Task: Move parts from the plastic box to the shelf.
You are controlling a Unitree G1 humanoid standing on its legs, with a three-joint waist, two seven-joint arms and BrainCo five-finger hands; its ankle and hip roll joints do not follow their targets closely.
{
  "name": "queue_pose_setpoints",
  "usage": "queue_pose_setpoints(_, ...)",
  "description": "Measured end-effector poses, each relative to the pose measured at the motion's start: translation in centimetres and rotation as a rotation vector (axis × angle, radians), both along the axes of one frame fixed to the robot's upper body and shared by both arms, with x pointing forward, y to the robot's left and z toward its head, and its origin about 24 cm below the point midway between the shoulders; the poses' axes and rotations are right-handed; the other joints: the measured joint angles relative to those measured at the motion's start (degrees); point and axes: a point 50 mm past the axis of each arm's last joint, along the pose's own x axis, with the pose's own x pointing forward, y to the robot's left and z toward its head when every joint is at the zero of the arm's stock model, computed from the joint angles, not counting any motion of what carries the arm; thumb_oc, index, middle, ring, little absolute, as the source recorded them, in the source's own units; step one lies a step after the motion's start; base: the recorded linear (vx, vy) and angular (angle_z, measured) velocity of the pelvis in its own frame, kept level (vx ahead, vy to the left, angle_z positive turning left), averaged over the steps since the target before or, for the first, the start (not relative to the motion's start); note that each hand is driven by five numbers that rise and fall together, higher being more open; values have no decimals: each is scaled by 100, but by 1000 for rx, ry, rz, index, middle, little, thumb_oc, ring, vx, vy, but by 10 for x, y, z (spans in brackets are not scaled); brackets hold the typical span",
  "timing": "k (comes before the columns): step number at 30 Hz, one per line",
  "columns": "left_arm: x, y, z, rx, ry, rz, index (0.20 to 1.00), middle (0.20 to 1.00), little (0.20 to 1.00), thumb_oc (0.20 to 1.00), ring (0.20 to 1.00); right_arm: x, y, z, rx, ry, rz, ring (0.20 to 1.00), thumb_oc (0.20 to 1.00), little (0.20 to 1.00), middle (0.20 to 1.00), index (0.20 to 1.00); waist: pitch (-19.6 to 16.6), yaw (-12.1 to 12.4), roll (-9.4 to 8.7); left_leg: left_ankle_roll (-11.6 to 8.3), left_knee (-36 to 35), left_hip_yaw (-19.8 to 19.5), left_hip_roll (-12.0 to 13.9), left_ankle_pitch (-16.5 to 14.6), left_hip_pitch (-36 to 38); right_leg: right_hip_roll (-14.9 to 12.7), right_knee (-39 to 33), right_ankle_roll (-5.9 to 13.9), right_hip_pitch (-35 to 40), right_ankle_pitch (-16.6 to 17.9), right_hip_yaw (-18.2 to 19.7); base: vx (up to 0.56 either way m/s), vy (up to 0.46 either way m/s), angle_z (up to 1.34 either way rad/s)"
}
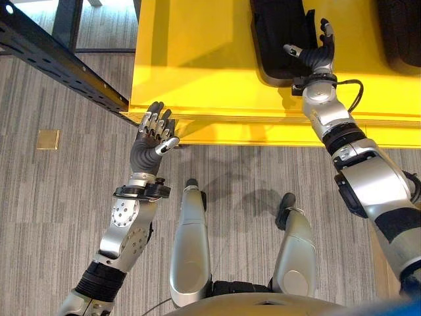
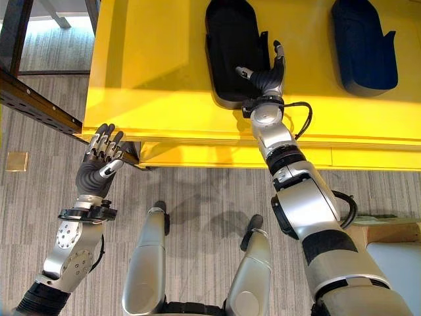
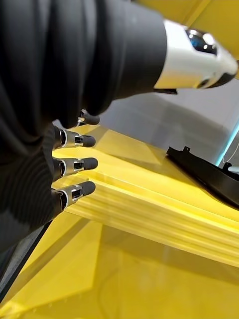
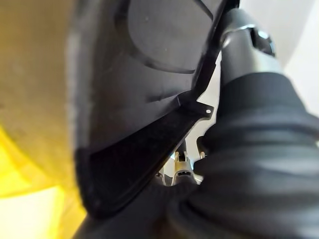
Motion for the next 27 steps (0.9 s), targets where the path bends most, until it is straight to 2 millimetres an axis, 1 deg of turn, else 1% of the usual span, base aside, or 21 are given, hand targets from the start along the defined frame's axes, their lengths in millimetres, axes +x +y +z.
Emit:
queue_pose_setpoints(20, 0, 1, -1, -4, 6, 12, 1000, 1000, 1000, 1000, 1000, 0, 0, 1, 25, -4, 2, 1000, 1000, 1000, 1000, 1000, 0, 5, 0, -1, 8, -3, 0, 1, 5, -1, 17, -1, 2, -5, 1, 0, 0, 0)
queue_pose_setpoints(25, -1, 1, -1, -4, 9, 16, 1000, 1000, 1000, 1000, 1000, -6, 4, 9, 35, -73, 35, 1000, 1000, 1000, 1000, 1000, 0, -16, 0, -1, 11, -7, 0, 0, -1, 0, 21, -2, -1, -12, 1, 0, 0, 0)
queue_pose_setpoints(27, -1, 1, -1, -4, 8, 16, 1000, 1000, 1000, 1000, 1000, -12, 3, 13, 37, -121, 53, 1000, 1000, 1000, 1000, 1000, 4, -12, -7, -1, 12, -10, 0, 0, -3, 1, 24, -2, -1, -17, 1, 0, 0, 0)
